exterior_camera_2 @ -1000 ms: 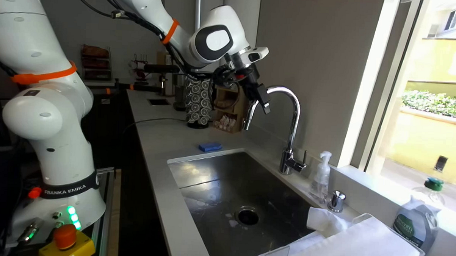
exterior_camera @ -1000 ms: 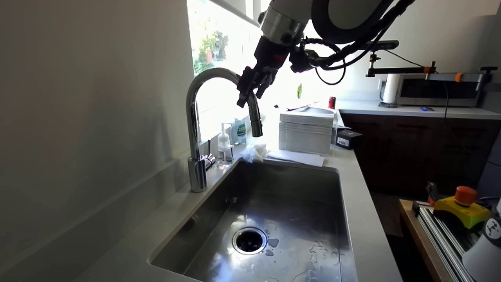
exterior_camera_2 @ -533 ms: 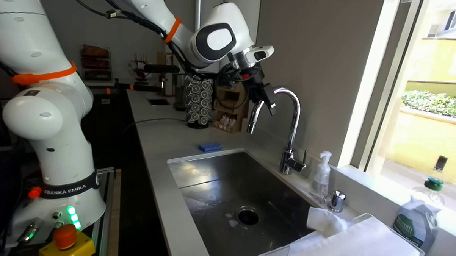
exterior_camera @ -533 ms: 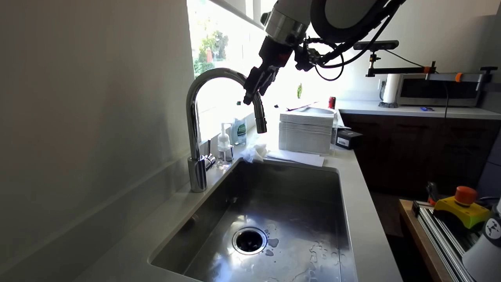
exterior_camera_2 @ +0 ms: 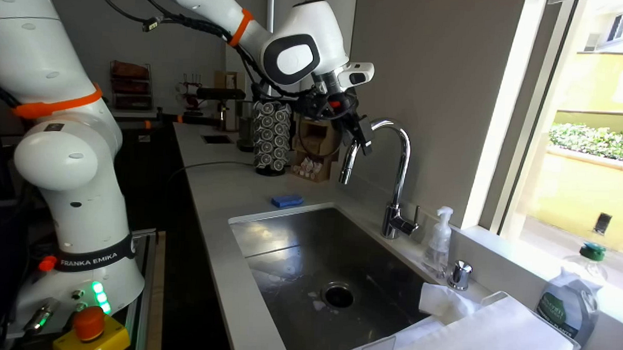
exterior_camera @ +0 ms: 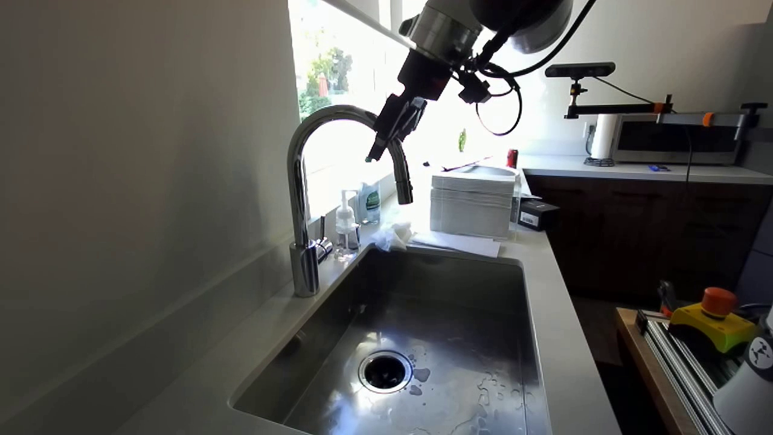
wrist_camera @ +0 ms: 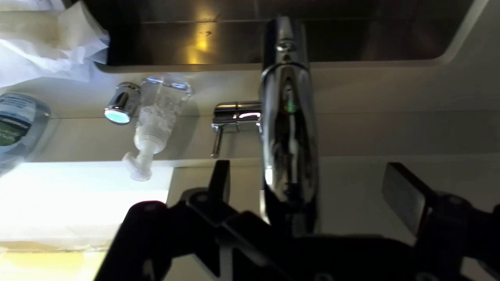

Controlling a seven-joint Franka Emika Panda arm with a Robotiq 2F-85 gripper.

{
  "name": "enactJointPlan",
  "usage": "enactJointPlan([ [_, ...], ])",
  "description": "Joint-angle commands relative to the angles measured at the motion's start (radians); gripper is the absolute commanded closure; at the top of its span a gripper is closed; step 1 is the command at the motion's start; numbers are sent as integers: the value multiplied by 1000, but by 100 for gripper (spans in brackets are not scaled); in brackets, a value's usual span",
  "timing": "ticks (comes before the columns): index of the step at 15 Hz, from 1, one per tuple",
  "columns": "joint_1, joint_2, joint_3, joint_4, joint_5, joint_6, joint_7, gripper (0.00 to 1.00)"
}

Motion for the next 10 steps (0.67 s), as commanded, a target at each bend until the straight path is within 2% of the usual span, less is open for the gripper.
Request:
enactJointPlan([
  [1,79,-57,-42,-4,142,-108,-137,0],
  [3,91,-83,-55,2,170,-185,-190,0],
  [6,45,-121,-34,15,87,-295,-160,0],
  [10,-12,-177,-18,23,-36,-375,-136,0],
])
